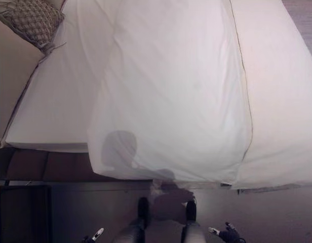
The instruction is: Make the bed
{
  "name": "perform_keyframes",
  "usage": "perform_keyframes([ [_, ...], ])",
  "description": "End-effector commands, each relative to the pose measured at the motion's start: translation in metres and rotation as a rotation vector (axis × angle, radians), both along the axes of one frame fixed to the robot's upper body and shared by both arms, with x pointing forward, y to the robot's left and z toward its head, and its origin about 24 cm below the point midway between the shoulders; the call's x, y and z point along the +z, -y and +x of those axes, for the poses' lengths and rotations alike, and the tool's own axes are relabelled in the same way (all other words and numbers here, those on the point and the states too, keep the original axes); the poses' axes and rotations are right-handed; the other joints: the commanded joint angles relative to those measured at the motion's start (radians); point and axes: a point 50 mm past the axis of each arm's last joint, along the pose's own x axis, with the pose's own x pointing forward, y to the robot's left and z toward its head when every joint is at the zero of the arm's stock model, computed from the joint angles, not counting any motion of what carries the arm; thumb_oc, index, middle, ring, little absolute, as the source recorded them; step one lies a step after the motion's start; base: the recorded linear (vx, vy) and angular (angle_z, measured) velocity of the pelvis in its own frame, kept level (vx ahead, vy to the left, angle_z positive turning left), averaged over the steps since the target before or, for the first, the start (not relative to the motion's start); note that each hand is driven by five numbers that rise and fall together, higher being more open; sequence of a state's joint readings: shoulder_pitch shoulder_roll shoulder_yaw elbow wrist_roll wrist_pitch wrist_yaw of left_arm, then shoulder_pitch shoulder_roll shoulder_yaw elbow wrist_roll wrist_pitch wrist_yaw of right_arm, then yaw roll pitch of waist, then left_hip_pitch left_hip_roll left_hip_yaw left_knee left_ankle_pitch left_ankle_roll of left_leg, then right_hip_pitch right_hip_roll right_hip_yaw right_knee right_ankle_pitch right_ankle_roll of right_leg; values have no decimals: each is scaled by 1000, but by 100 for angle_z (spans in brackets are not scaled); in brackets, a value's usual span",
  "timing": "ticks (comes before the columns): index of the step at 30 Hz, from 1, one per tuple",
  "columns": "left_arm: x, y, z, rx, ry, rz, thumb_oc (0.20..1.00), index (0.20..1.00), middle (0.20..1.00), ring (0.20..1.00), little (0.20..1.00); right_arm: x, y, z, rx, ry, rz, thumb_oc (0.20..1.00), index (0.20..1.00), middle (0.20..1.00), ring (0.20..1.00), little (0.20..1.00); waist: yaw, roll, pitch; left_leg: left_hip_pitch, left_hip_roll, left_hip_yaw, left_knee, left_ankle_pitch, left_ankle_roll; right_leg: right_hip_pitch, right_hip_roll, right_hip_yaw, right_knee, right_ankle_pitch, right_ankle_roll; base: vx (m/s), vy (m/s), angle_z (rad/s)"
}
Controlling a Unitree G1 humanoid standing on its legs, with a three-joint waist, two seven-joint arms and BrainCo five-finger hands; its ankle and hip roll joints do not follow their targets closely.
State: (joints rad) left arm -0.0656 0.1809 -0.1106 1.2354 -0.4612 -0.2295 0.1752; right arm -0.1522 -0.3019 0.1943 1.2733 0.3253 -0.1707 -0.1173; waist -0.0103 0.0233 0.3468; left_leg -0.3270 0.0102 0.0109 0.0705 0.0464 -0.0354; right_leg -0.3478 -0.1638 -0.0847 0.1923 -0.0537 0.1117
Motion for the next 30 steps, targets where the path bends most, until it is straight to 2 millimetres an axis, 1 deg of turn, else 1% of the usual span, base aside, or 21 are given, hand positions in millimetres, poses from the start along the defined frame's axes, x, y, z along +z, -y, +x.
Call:
perform_keyframes([
  [1, 0, 5, 0, -194, -14, 74, 1000, 1000, 1000, 1000, 1000, 1, 4, -4, 3, 26, 1, 1000, 1000, 1000, 1000, 1000, 4, -11, -9, -20, -11, -3, 78, -47, -7, 25, -43, -8, -105, 138, 45, 30, -29, 11],
  [2, 9, 4, 12, -263, 61, 119, 1000, 1000, 1000, 1000, 1000, 5, 2, 2, 24, 60, 3, 1000, 1000, 1000, 1000, 1000, 6, -9, -10, -18, -12, -8, 74, -45, -9, 31, -45, -14, -109, 137, 46, 14, -20, 9],
  [3, 9, 4, 11, -263, 61, 119, 1000, 1000, 1000, 1000, 1000, 5, 2, 2, 24, 60, 3, 1000, 1000, 1000, 1000, 1000, 6, -9, -10, -17, -12, -8, 74, -45, -9, 32, -45, -14, -109, 137, 46, 17, -34, 10],
  [4, 21, 0, 25, -337, 139, 159, 1000, 1000, 1000, 1000, 1000, 14, -2, 15, 83, 147, -2, 1000, 1000, 1000, 1000, 1000, 6, -7, -8, -20, -11, -12, 75, -43, -10, 31, -46, -19, -106, 134, 47, 3, -14, 6],
  [5, 21, 0, 25, -337, 138, 159, 1000, 1000, 1000, 1000, 1000, 14, -2, 15, 83, 147, -2, 1000, 1000, 1000, 1000, 1000, 6, -7, -8, -20, -11, -12, 76, -44, -10, 31, -46, -19, -106, 134, 47, 5, -16, 7],
  [6, 29, 1, 34, -430, 190, 192, 1000, 1000, 1000, 1000, 1000, 19, -1, 21, 102, 180, -12, 1000, 1000, 1000, 1000, 1000, 6, -6, -5, -20, -11, -13, 76, -44, -10, 32, -45, -21, -104, 131, 47, -2, -3, 4],
  [7, 45, 0, 52, -577, 274, 259, 1000, 1000, 1000, 1000, 1000, 34, -1, 37, 177, 270, -35, 1000, 1000, 1000, 1000, 1000, 2, -8, 3, -24, -10, -14, 85, -48, -11, 29, -43, -21, -94, 125, 48, 0, 0, 0],
  [9, 50, -2, 59, -592, 301, 274, 1000, 1000, 1000, 1000, 1000, 39, -1, 43, 201, 298, -42, 1000, 1000, 1000, 1000, 1000, 1, -9, 4, -26, -10, -13, 87, -49, -12, 27, -43, -21, -92, 124, 48, 0, 0, 0],
  [11, 71, 6, 88, -669, 417, 275, 1000, 1000, 1000, 1000, 1000, 65, -10, 74, 284, 437, -17, 1000, 1000, 1000, 1000, 1000, -4, -14, 13, -39, -10, -6, 98, -52, -13, 11, -42, -15, -85, 125, 49, 0, 0, 0],
  [12, 71, 6, 88, -670, 417, 275, 1000, 1000, 1000, 1000, 1000, 65, -10, 74, 284, 437, -17, 1000, 1000, 1000, 1000, 1000, -4, -14, 13, -39, -10, -6, 98, -52, -13, 11, -42, -15, -85, 125, 49, 0, 0, 0],
  [14, 91, 15, 108, -750, 527, 266, 1000, 1000, 1000, 1000, 1000, 86, -19, 92, 374, 535, 9, 1000, 1000, 1000, 1000, 1000, -5, -19, 20, -47, -9, 1, 103, -53, -14, -1, -41, -9, -81, 126, 49, 0, 0, 0],
  [15, 91, 15, 108, -750, 527, 266, 1000, 1000, 1000, 1000, 1000, 86, -18, 92, 374, 535, 9, 1000, 1000, 1000, 1000, 1000, -5, -19, 20, -47, -9, 1, 103, -54, -14, -1, -41, -8, -81, 126, 49, -41, 0, -3],
  [17, 124, 38, 141, -874, 678, 179, 1000, 1000, 1000, 1000, 1000, 117, -32, 124, 512, 634, 34, 1000, 1000, 1000, 1000, 1000, -7, -21, 41, -80, -9, 5, 128, -57, -16, -36, -39, 1, -61, 124, 46, -63, 5, -3],
  [18, 125, 38, 141, -874, 678, 179, 1000, 1000, 1000, 1000, 1000, 117, -32, 124, 512, 634, 34, 1000, 1000, 1000, 1000, 1000, -7, -21, 41, -81, -9, 5, 129, -57, -16, -37, -39, 2, -61, 124, 46, -55, 4, -3],
  [20, 154, 59, 167, -1037, 766, 208, 1000, 1000, 1000, 1000, 1000, 135, -45, 147, 572, 671, 71, 1000, 1000, 1000, 1000, 1000, -8, -17, 62, -113, -10, 7, 152, -57, -19, -69, -39, 5, -38, 120, 43, -63, 0, -5],
  [21, 154, 59, 167, -1037, 766, 208, 1000, 1000, 1000, 1000, 1000, 135, -45, 147, 572, 672, 71, 1000, 1000, 1000, 1000, 1000, -8, -17, 62, -113, -10, 8, 152, -58, -19, -70, -39, 5, -37, 119, 43, -70, 5, -1],
  [23, 183, 82, 191, -1102, 859, 210, 1000, 1000, 1000, 1000, 1000, 152, -61, 167, 628, 701, 77, 1000, 1000, 1000, 1000, 1000, -10, -16, 86, -156, -11, 10, 177, -56, -21, -120, -37, 14, -4, 116, 40, -83, -1, 1],
  [24, 183, 82, 191, -1102, 859, 210, 1000, 1000, 1000, 1000, 1000, 152, -61, 168, 628, 701, 77, 1000, 1000, 1000, 1000, 1000, -10, -16, 86, -157, -11, 10, 178, -56, -21, -121, -37, 14, -3, 116, 40, -110, -14, 5],
  [25, 200, 95, 200, -1123, 922, 191, 1000, 1000, 1000, 1000, 1000, 165, -74, 178, 674, 734, 94, 1000, 1000, 1000, 1000, 1000, -8, -14, 99, -188, -10, 11, 195, -54, -22, -155, -36, 17, 18, 114, 36, -57, -11, 3],
  [26, 200, 95, 200, -1123, 922, 191, 1000, 1000, 1000, 1000, 1000, 165, -74, 178, 674, 734, 94, 1000, 1000, 1000, 1000, 1000, -8, -14, 98, -190, -10, 11, 196, -55, -22, -156, -36, 17, 19, 114, 36, -80, -10, 5],
  [30, 236, 123, 223, -1194, 1000, 194, 1000, 1000, 1000, 1000, 1000, 200, -97, 203, 665, 834, 246, 1000, 1000, 1000, 1000, 1000, -10, -13, 128, -277, -8, 8, 262, -60, -27, -250, -34, 23, 102, 94, 29, -79, -9, 1],
])
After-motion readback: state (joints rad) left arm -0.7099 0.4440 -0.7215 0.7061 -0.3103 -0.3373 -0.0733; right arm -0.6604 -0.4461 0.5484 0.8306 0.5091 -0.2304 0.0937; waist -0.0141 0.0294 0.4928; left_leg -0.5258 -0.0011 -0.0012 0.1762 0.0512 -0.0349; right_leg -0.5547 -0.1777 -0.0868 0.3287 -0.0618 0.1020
